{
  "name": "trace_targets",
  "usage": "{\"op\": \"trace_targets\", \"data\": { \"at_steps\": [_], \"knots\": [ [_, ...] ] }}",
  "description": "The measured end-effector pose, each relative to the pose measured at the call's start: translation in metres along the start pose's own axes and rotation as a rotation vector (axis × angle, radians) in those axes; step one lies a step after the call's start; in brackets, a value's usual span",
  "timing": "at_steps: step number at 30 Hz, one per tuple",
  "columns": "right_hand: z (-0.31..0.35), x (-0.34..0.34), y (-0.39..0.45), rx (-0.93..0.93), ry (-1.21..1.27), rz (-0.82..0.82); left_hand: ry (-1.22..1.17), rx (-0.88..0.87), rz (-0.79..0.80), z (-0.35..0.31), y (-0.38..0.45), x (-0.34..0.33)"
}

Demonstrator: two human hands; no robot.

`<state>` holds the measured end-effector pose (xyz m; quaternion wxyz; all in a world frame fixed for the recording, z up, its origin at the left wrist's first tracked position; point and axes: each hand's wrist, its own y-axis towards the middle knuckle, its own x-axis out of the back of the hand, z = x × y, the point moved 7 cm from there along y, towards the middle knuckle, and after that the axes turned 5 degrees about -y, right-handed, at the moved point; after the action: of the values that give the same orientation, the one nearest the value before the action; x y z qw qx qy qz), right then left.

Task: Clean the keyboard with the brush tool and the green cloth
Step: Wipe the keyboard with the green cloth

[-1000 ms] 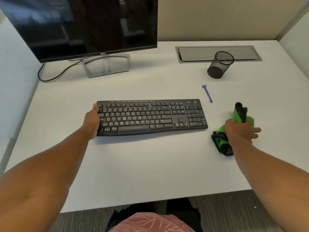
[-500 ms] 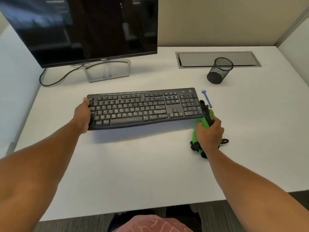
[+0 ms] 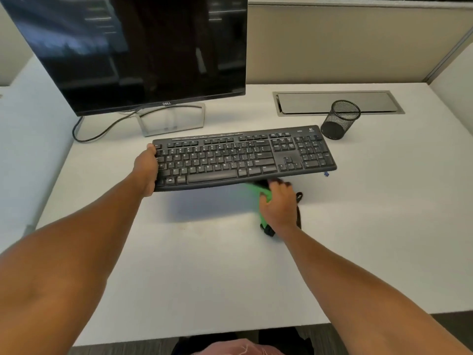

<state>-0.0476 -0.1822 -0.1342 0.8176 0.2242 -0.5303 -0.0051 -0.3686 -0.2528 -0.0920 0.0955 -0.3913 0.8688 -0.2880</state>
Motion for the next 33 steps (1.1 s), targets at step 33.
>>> {"op": "trace_targets", "data": {
  "at_steps": [33],
  "knots": [
    [0.053,-0.153,0.097,-0.244,0.41,0.669,-0.052,0.085,0.008,-0.012,0.027,-0.013]
  ]
}}
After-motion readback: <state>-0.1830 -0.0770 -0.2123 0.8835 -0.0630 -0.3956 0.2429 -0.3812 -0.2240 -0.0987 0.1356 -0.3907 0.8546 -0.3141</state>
